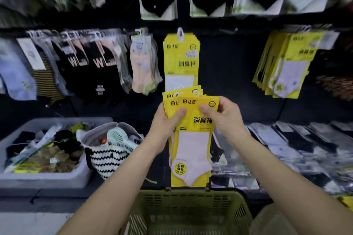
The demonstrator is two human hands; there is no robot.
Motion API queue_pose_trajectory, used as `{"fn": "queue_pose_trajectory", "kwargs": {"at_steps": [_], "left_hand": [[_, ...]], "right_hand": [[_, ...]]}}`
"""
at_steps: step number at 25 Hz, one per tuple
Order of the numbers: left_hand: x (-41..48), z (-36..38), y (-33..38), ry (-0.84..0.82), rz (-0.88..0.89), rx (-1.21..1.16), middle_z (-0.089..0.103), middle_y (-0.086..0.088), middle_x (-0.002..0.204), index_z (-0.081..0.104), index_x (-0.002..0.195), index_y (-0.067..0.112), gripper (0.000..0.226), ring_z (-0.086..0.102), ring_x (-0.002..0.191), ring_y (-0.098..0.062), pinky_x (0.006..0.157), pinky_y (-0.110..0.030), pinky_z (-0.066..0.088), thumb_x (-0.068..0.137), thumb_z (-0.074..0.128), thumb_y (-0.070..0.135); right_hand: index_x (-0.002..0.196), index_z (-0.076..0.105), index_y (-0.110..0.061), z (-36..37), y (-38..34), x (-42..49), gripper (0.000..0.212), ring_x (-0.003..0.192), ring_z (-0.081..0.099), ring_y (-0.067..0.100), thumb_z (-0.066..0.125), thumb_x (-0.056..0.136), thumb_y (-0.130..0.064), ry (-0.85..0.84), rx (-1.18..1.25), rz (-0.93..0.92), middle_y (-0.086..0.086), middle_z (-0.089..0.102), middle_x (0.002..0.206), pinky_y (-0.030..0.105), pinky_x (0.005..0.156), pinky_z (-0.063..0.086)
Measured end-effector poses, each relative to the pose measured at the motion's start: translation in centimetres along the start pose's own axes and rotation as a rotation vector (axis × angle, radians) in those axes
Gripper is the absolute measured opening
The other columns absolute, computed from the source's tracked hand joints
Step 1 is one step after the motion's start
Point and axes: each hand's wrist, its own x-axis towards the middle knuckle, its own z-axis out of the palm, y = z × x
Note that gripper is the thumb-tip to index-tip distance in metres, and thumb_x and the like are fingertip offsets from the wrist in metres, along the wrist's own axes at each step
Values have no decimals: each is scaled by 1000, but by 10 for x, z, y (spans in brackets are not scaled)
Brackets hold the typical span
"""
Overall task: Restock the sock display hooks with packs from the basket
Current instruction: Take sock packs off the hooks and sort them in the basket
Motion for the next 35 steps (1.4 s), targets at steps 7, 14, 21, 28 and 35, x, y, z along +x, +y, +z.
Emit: {"fn": "queue_pose_trajectory", "kwargs": {"at_steps": [7,14,21,28,35], "left_hand": [[40,-11,50,57,162,31,73,13,97,61,105,24,23,69,90,-8,66,-17,54,84,59,32],[69,-26,69,187,231,112,69,7,104,58,100,32,15,67,95,-10,76,-26,57,88,61,23],[79,-23,65,167,253,183,69,1,104,58,108,20,20,67,95,-12,75,-26,57,88,61,22],[86,-21,63,160,222,111,70,-1,107,61,111,15,21,67,98,-15,80,-32,56,91,57,21],[117,-22,63,266,159,210,70,8,99,61,112,20,27,65,85,2,66,-14,53,89,59,34]], "right_hand": [[84,61,-23,12,-45,45,11,73,69,4,71,81,-21,29,92,-45,-6,70,82,24,65,57],[91,57,-20,23,-77,82,20,72,69,7,73,80,-16,-87,74,-49,0,71,85,19,60,53],[78,70,-21,13,-110,100,9,86,66,17,67,85,-27,-169,-215,-118,3,70,89,30,76,55],[72,72,-20,20,-121,116,6,89,67,20,75,78,-20,-37,-156,-74,1,71,85,36,82,55],[65,69,-29,38,-130,133,17,88,67,16,74,79,-21,71,-106,-78,-6,71,81,41,86,54]]}}
